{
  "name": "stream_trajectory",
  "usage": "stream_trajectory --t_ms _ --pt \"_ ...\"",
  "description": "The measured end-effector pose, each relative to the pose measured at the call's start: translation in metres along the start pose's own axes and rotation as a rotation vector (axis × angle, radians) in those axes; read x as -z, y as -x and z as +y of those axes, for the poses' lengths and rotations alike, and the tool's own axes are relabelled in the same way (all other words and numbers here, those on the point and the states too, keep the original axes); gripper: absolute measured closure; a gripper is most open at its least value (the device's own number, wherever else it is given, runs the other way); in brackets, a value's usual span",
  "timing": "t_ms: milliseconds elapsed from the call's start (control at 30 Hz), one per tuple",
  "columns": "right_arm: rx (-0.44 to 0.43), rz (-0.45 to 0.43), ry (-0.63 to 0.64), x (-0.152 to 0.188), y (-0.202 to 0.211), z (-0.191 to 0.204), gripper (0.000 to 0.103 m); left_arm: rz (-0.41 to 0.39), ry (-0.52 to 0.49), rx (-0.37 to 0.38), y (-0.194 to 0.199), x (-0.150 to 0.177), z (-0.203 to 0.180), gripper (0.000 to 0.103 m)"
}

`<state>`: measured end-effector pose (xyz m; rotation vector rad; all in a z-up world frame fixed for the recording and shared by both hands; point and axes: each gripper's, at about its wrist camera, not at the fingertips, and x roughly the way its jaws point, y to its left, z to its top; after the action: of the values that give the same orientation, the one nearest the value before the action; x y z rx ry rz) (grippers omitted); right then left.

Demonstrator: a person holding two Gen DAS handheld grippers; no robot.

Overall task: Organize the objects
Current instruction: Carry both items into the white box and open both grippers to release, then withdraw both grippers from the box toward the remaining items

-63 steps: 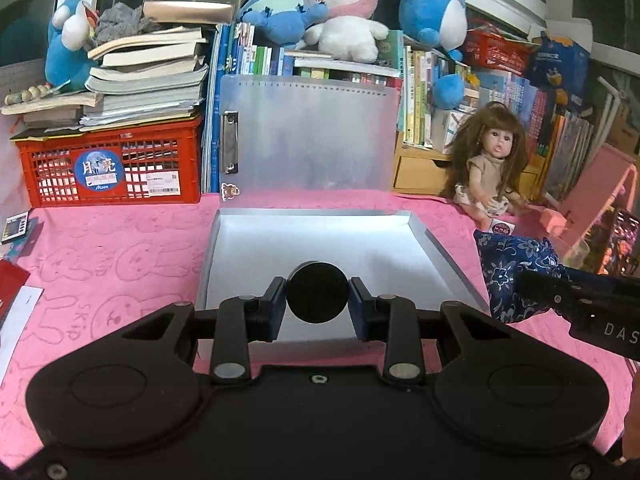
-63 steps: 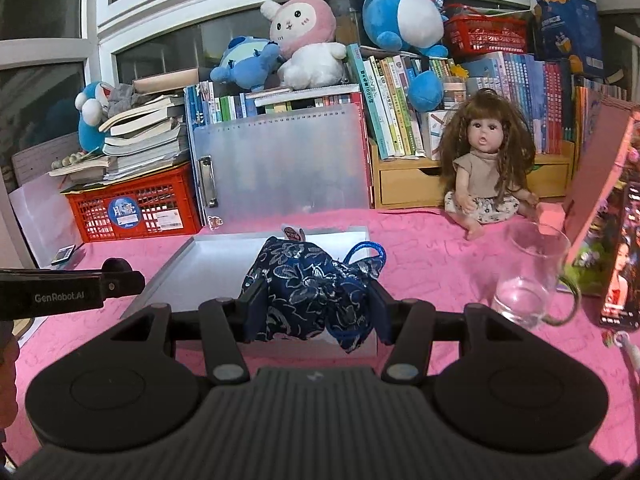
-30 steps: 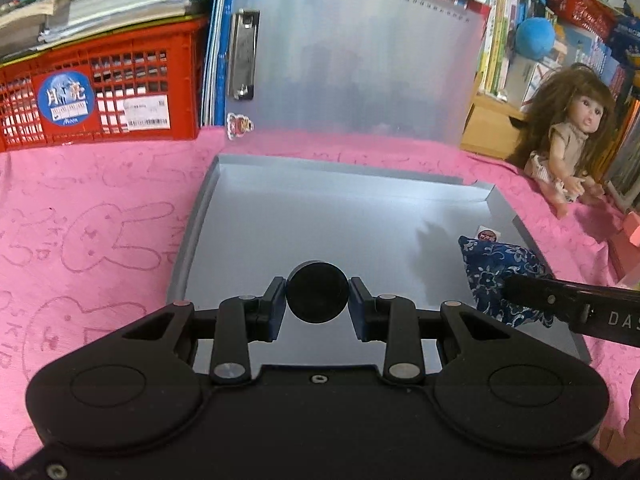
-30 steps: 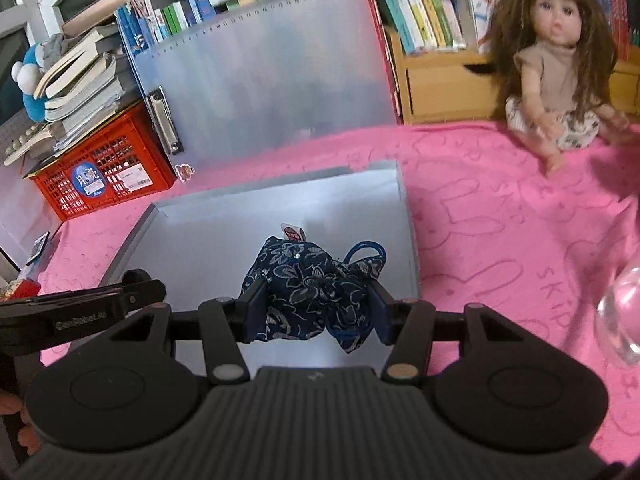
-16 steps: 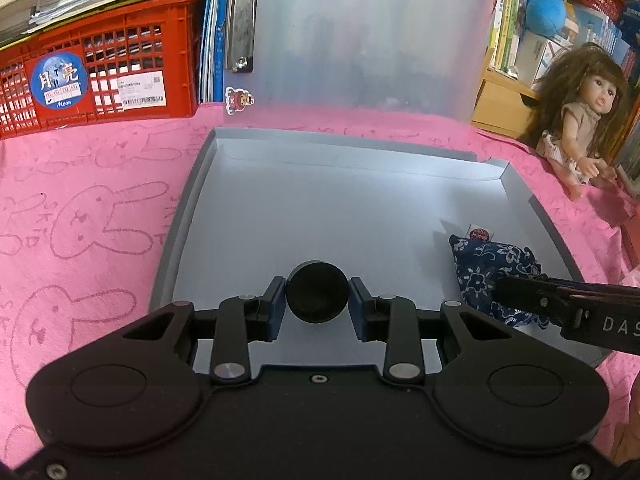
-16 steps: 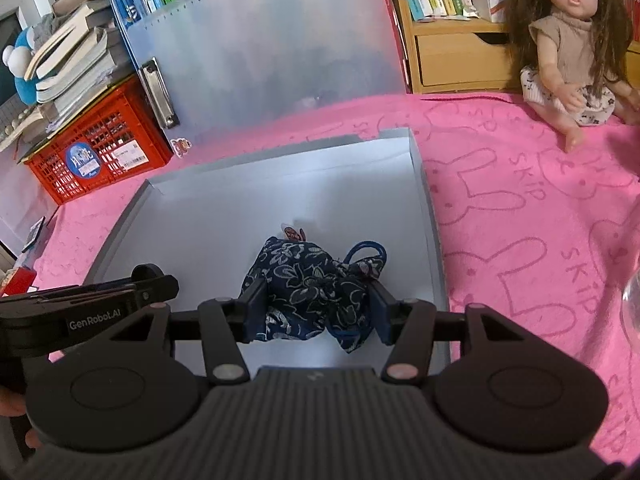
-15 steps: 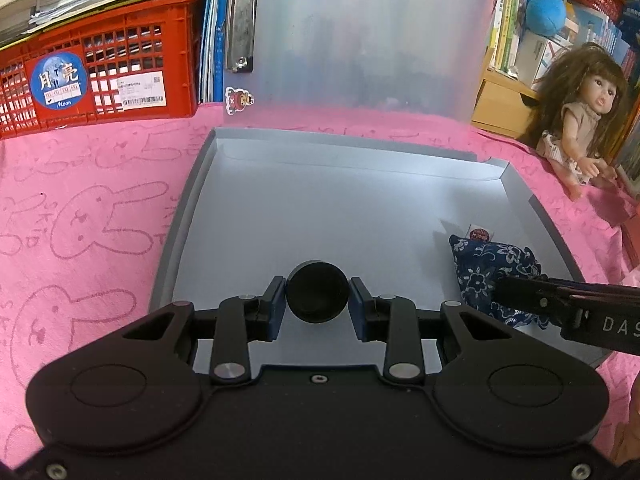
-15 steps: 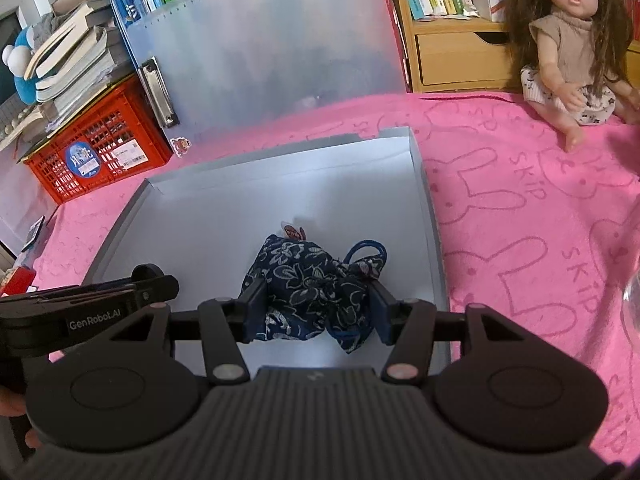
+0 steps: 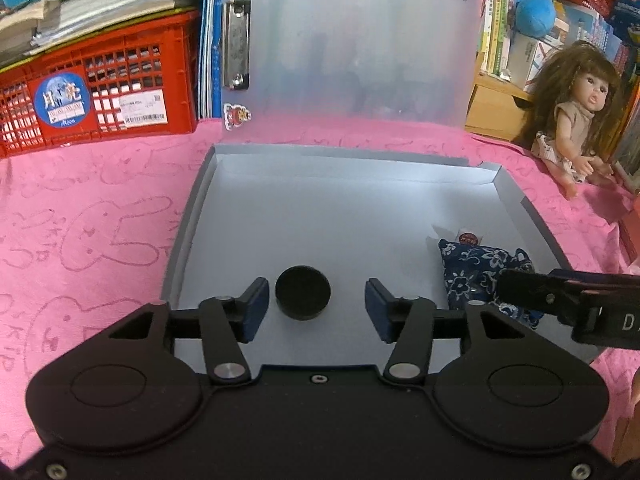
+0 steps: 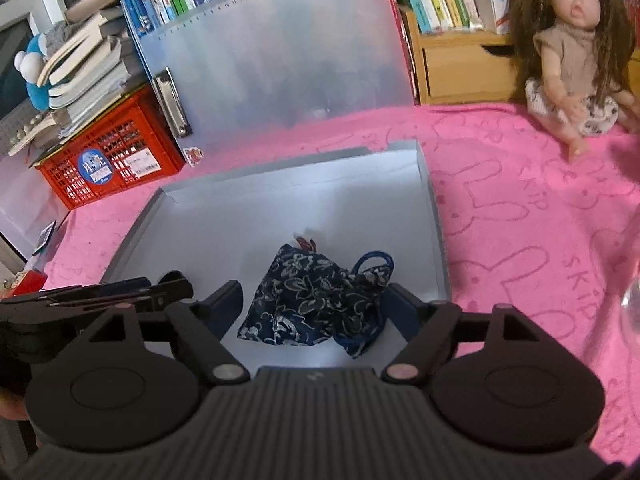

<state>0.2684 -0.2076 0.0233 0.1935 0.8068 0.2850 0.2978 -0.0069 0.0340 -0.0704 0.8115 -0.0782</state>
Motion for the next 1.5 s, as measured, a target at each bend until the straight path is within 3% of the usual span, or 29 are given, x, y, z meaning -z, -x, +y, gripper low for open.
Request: stream_trajectory --t_ms 67,367,767,1133,1500 --pt "0.007 -0.014 0.009 -0.001 0.009 0.001 0.016 -0.02 -0.007 -0.002 0.009 0.0 0.0 0.041" --pt "0.0 -0.104 0.031 0.002 0.059 0.007 0.015 -0.109 -0.049 0.017 0.064 0.003 -0.004 0.025" --pt "-0.01 -0.23 0.083 0.034 0.118 0.019 0.011 -0.2 -0.029 0.096 0.13 0.033 -0.002 0.018" --pt "0.005 -0.271 0.136 0.072 0.139 0.03 0.006 -0.263 -0.099 0.116 0.165 0.071 -0.012 0.011" --pt "0.045 -0.278 0.162 0.106 0.144 0.03 0.003 -0.268 -0.123 0.129 0.178 0.107 -0.014 0.01"
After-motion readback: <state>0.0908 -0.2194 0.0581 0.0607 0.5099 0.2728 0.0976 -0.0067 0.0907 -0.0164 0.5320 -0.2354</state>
